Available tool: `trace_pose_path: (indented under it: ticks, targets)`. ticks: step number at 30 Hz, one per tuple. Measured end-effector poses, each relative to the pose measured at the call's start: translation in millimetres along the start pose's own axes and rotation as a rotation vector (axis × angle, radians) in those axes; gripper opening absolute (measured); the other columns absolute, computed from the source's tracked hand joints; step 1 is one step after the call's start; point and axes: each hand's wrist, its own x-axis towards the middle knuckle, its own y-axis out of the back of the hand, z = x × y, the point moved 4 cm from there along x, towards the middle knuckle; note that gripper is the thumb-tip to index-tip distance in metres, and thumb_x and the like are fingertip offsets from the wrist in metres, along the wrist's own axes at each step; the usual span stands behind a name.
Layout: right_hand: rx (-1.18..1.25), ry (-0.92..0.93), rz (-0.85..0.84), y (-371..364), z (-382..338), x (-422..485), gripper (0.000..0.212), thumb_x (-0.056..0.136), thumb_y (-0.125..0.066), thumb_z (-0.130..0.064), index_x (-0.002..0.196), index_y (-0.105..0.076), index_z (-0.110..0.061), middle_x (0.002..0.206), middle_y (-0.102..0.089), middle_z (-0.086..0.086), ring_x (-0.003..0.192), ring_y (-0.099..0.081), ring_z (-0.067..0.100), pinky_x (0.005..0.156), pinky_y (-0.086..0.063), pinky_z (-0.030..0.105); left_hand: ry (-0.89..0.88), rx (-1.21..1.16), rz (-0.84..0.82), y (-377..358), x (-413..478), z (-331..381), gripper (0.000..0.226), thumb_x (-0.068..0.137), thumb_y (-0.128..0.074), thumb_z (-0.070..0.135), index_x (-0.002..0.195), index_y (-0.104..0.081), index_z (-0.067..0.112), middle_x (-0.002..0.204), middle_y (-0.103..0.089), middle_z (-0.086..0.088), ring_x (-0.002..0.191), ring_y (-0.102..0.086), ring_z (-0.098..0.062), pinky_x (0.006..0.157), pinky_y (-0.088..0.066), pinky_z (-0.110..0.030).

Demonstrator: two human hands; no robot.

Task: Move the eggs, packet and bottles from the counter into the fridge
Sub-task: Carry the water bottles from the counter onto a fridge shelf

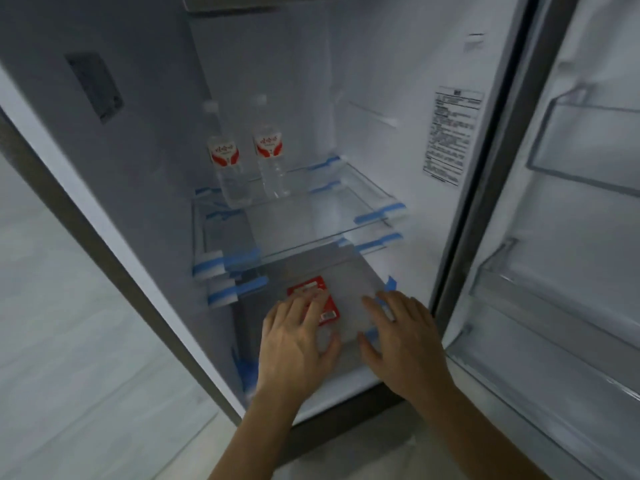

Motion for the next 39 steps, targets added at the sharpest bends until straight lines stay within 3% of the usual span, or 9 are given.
trace_pose_path:
  ticks: [7, 10, 14, 18, 22, 27, 30, 33, 39]
  targets:
    - [-0.033, -0.157, 0.017, 42, 40, -84, 0.058, 0.087, -0.053, -0.053, 0.131, -0.063, -0.017, 0.128, -0.066, 0.01, 0.121, -0.061, 0.03, 0.097, -0.052, 0.05, -0.131, -0.08, -0.079, -26, -34, 83, 0.055, 0.082, -0.053, 0.051, 0.128, -0.06, 0.02, 0.127, -0.065, -0.002, 0.116, -0.06, -0.024, 0.098, -0.047, -0.043]
    - [-0.04, -0.237, 0.028, 58, 59, -122, 0.057, 0.088, -0.056, -0.053, 0.132, -0.063, -0.018, 0.128, -0.067, 0.01, 0.122, -0.061, 0.029, 0.1, -0.051, 0.051, -0.214, -0.131, -0.113, -36, -46, 118, 0.054, 0.082, -0.061, 0.047, 0.129, -0.06, 0.02, 0.129, -0.064, 0.0, 0.117, -0.059, -0.022, 0.101, -0.043, -0.04]
    - [-0.104, -0.327, 0.052, 81, 76, -175, 0.057, 0.083, -0.068, -0.049, 0.129, -0.065, -0.017, 0.126, -0.069, 0.01, 0.119, -0.063, 0.03, 0.102, -0.05, 0.05, -0.29, -0.207, -0.152, -40, -68, 166, 0.051, 0.084, -0.061, 0.044, 0.129, -0.061, 0.02, 0.128, -0.065, -0.002, 0.118, -0.06, -0.024, 0.103, -0.046, -0.045]
    - [-0.17, -0.441, 0.058, 104, 89, -223, 0.057, 0.085, -0.065, -0.052, 0.131, -0.063, -0.018, 0.129, -0.067, 0.01, 0.122, -0.062, 0.031, 0.104, -0.049, 0.051, -0.401, -0.253, -0.2, -44, -91, 214, 0.055, 0.085, -0.051, 0.051, 0.128, -0.062, 0.018, 0.128, -0.066, -0.004, 0.119, -0.061, -0.025, 0.104, -0.046, -0.046]
    - [-0.218, -0.594, 0.122, 131, 99, -274, 0.056, 0.087, -0.06, -0.05, 0.132, -0.064, -0.016, 0.129, -0.067, 0.012, 0.122, -0.061, 0.033, 0.103, -0.049, 0.055, -0.52, -0.269, -0.308, -64, -112, 258, 0.061, 0.08, -0.063, 0.052, 0.133, -0.057, 0.022, 0.133, -0.063, -0.002, 0.123, -0.058, -0.023, 0.107, -0.04, -0.043]
    - [-0.332, -0.806, 0.128, 161, 103, -332, 0.057, 0.088, -0.047, -0.051, 0.134, -0.061, -0.019, 0.131, -0.064, 0.01, 0.125, -0.058, 0.031, 0.105, -0.047, 0.053, -0.751, -0.364, -0.407, -69, -129, 328, 0.06, 0.084, -0.048, 0.051, 0.135, -0.057, 0.02, 0.135, -0.062, -0.003, 0.124, -0.057, -0.024, 0.104, -0.047, -0.046]
    - [-0.41, -0.961, 0.128, 177, 99, -362, 0.057, 0.086, -0.048, -0.049, 0.133, -0.06, -0.02, 0.13, -0.064, 0.009, 0.123, -0.058, 0.03, 0.106, -0.045, 0.051, -0.91, -0.42, -0.443, -73, -142, 363, 0.058, 0.083, -0.057, 0.049, 0.133, -0.059, 0.019, 0.132, -0.064, -0.004, 0.121, -0.059, -0.025, 0.102, -0.048, -0.047]
    - [-0.484, -1.159, 0.156, 187, 87, -396, 0.056, 0.085, -0.05, -0.047, 0.133, -0.059, -0.019, 0.129, -0.063, 0.008, 0.123, -0.057, 0.03, 0.106, -0.045, 0.05, -1.089, -0.497, -0.497, -80, -162, 392, 0.058, 0.078, -0.068, 0.045, 0.13, -0.06, 0.021, 0.13, -0.065, 0.0, 0.118, -0.061, -0.022, 0.101, -0.046, -0.038]
    - [-0.61, -1.544, 0.259, 184, 29, -454, 0.053, 0.087, -0.05, -0.047, 0.131, -0.06, -0.02, 0.126, -0.064, 0.007, 0.121, -0.058, 0.03, 0.104, -0.045, 0.049, -1.45, -0.62, -0.631, -75, -223, 420, 0.055, 0.081, -0.057, 0.042, 0.131, -0.058, 0.02, 0.128, -0.063, 0.001, 0.117, -0.057, -0.021, 0.096, -0.049, -0.04]
